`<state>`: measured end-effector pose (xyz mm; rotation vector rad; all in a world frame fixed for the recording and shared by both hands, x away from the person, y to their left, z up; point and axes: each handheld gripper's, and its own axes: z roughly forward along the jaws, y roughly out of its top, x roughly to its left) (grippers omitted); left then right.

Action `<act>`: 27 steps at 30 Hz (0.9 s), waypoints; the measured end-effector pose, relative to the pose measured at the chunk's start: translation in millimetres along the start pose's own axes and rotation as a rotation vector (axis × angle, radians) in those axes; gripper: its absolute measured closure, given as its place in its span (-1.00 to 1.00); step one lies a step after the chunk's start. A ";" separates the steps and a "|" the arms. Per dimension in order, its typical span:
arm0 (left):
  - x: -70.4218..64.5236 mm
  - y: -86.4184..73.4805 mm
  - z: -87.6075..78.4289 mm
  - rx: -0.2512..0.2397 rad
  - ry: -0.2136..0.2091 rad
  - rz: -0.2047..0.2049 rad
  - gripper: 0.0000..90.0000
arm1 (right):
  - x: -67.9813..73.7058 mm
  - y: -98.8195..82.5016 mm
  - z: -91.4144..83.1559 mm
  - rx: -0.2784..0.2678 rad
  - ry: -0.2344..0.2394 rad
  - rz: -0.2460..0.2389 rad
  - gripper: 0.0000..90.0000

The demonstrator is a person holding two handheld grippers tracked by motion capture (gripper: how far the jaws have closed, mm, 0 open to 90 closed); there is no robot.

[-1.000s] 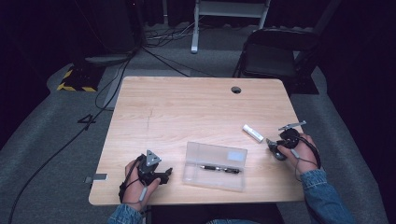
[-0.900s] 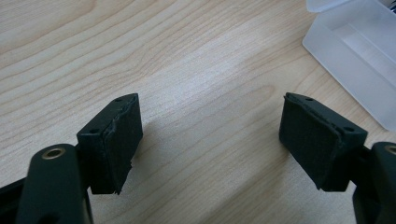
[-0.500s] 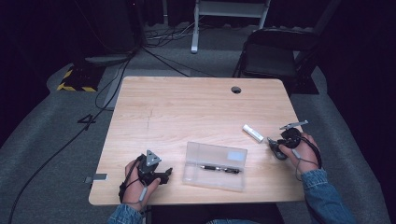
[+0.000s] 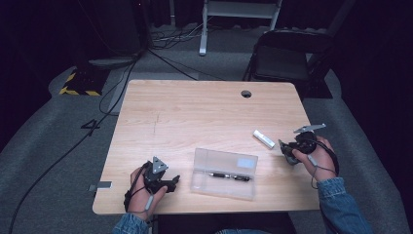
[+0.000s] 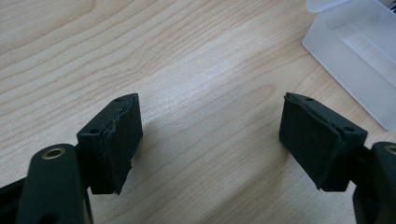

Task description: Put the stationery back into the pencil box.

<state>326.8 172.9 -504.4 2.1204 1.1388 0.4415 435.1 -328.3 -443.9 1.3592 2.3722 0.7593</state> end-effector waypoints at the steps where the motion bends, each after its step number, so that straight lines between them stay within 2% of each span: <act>1: 0.0 0.0 0.0 0.000 0.000 0.000 -0.51 | 1.4 0.8 -1.6 -0.003 0.002 -0.004 0.19; 8: 0.0 0.0 0.0 0.000 0.000 0.000 -0.51 | 13.4 7.4 -15.0 -0.035 0.025 -0.041 0.19; 12: 0.0 0.0 0.0 0.000 0.000 0.000 -0.51 | 22.5 11.5 -23.2 -0.055 0.054 -0.066 0.19; 13: 0.0 0.0 0.0 0.000 0.000 0.000 -0.51 | 22.5 11.5 -23.2 -0.055 0.054 -0.066 0.19; 16: 0.0 0.0 0.0 0.000 0.000 0.000 -0.51 | 31.6 14.9 -29.1 -0.073 0.064 -0.107 0.19; 27: 0.0 0.0 0.0 0.000 0.000 0.000 -0.51 | 52.7 20.8 -43.7 -0.098 0.090 -0.170 0.19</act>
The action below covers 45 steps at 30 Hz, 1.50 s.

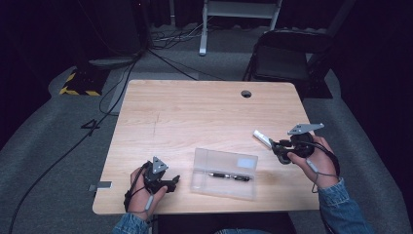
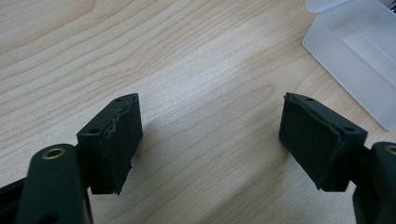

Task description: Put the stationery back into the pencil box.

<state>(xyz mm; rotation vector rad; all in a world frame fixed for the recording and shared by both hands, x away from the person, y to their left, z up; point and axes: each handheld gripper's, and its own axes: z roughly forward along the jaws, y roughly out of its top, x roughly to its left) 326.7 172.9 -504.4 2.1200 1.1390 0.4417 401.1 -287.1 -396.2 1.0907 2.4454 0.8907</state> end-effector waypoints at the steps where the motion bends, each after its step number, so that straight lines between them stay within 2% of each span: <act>1: 0.0 0.0 0.0 0.000 0.000 0.000 -0.51 | 2.7 0.9 -0.7 0.000 0.005 -0.008 0.19; 6: 0.0 0.0 0.0 0.000 0.000 0.000 -0.51 | 14.3 5.5 -5.3 -0.014 0.034 -0.042 0.19; 9: 0.0 0.0 0.0 0.000 0.000 0.000 -0.51 | 21.2 7.8 -7.2 -0.019 0.069 -0.063 0.19; 19: 0.0 0.0 0.0 0.000 0.000 0.001 -0.51 | 41.3 12.7 -9.0 -0.020 0.124 -0.127 0.19; 25: 0.0 0.0 0.0 0.000 0.000 0.000 -0.51 | 56.3 15.9 -10.1 -0.022 0.184 -0.169 0.19; 38: 0.0 0.0 0.0 0.000 0.000 0.000 -0.51 | 76.4 16.6 -0.8 -0.005 0.281 -0.240 0.19; 45: 0.0 0.0 0.0 0.000 0.000 0.000 -0.51 | 88.5 15.4 9.4 0.024 0.324 -0.287 0.19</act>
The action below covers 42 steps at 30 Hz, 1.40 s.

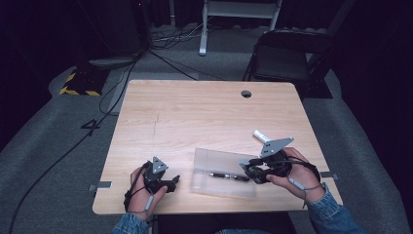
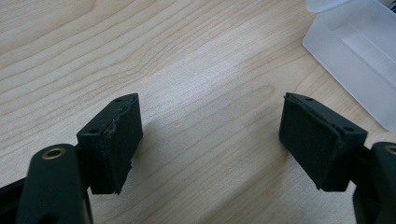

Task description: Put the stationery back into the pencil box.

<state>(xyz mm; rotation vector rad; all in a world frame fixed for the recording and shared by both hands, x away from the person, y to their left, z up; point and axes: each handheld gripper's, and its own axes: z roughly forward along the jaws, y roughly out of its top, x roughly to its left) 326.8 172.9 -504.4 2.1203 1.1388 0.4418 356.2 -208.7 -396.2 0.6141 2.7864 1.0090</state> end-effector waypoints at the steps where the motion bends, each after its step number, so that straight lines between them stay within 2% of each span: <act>1: 0.0 0.0 0.0 0.000 0.000 0.000 -0.51 | 0.6 0.1 1.3 0.003 0.003 -0.004 0.19; 19: 0.0 0.0 0.0 0.000 0.000 0.000 -0.51 | 9.2 -2.6 35.7 0.052 0.093 -0.046 0.19; 30: -0.2 0.0 0.1 0.000 -0.001 -0.002 -0.51 | 7.7 -7.5 52.1 0.083 0.111 -0.070 0.19; 42: -0.1 0.0 0.0 0.000 0.000 0.000 -0.51 | 6.8 -10.5 60.4 0.116 0.131 -0.095 0.19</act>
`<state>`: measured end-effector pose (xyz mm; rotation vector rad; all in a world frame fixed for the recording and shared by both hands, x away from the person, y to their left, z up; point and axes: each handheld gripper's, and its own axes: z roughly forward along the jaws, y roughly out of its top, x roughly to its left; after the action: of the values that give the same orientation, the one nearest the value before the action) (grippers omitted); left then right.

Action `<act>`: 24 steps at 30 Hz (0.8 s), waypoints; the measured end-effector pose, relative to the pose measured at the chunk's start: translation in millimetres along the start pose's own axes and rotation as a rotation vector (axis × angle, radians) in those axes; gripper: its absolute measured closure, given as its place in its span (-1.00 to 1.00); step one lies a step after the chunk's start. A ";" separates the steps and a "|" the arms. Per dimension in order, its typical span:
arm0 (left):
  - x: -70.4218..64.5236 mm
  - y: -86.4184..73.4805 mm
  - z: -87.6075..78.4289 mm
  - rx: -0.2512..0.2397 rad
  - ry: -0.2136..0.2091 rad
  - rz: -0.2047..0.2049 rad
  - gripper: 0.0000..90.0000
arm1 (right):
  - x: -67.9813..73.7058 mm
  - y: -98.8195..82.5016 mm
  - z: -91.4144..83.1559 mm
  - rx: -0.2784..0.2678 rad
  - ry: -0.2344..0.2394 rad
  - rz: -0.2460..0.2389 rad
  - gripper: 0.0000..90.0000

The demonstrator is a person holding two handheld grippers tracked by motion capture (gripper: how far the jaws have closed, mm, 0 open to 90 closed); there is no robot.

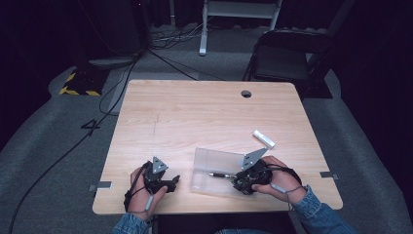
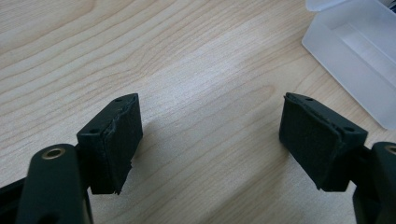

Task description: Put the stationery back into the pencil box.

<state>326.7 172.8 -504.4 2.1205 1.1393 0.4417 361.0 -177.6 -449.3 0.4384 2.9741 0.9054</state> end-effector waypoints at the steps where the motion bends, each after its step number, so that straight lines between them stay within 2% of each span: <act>1: 0.0 0.0 0.0 0.000 0.000 0.000 -0.51 | 1.2 0.4 0.8 -0.002 0.006 0.012 0.19; 9: -0.1 0.0 0.1 -0.001 -0.001 -0.002 -0.51 | 2.5 1.0 5.6 0.019 0.030 -0.018 0.18; 24: 0.0 0.0 0.0 0.000 0.000 0.000 -0.51 | 2.0 -2.2 14.3 0.051 0.064 -0.008 0.12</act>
<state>326.7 172.8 -504.4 2.1207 1.1389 0.4420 359.7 -171.0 -462.3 0.4062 3.0604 0.8601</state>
